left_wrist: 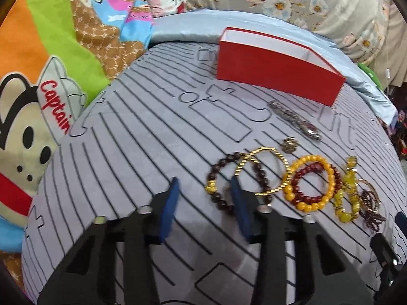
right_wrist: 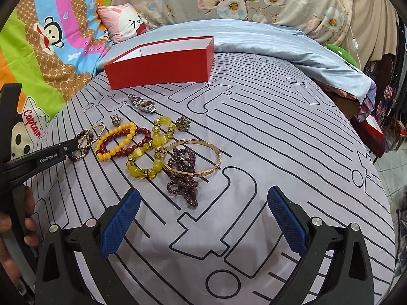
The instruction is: Organize jewelry
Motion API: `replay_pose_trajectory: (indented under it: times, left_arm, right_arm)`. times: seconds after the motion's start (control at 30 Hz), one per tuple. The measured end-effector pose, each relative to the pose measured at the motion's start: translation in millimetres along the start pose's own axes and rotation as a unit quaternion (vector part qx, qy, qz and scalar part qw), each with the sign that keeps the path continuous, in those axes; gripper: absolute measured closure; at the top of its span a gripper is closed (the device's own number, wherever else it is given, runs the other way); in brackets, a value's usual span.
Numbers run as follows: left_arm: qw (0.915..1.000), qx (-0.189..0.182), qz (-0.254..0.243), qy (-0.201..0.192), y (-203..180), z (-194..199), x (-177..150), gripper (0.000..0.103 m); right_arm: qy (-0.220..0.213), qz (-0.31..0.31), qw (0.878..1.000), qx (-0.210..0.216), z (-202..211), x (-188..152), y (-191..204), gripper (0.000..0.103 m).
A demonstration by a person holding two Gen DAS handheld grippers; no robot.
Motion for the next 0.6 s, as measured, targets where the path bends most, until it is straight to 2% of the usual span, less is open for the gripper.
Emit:
replay_pose_trajectory:
  times: [0.07, 0.33, 0.53, 0.6]
  left_arm:
    - [0.9999, -0.015, -0.004, -0.003, -3.6, 0.4, 0.2, 0.093]
    - [0.9989, -0.044, 0.007, -0.018, -6.0, 12.8, -5.4, 0.095]
    - [0.9971, -0.062, 0.019, -0.039, -0.8, 43.9, -7.2, 0.095]
    - [0.9949, -0.075, 0.027, -0.061, 2.9, 64.3, -3.5, 0.095]
  right_arm:
    - [0.001, 0.000, 1.000, 0.000, -0.2, -0.1, 0.4, 0.007]
    - [0.004, -0.002, 1.000, 0.001, -1.5, 1.1, -0.1, 0.007]
    - [0.005, -0.009, 1.000, 0.003, -0.5, 2.0, -4.3, 0.007]
    - [0.007, -0.013, 1.000, 0.004, -0.7, 2.1, -6.1, 0.007]
Point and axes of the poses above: each gripper's, at about its wrist camera, not at the fingertips, and z roughly against the way its jaws point, y to its left, x to its top, the point moved 1 cm from there along -z, roughly the way its jaws point, and after that the axes turned 8 degrees about -z, right-handed, at the moved point
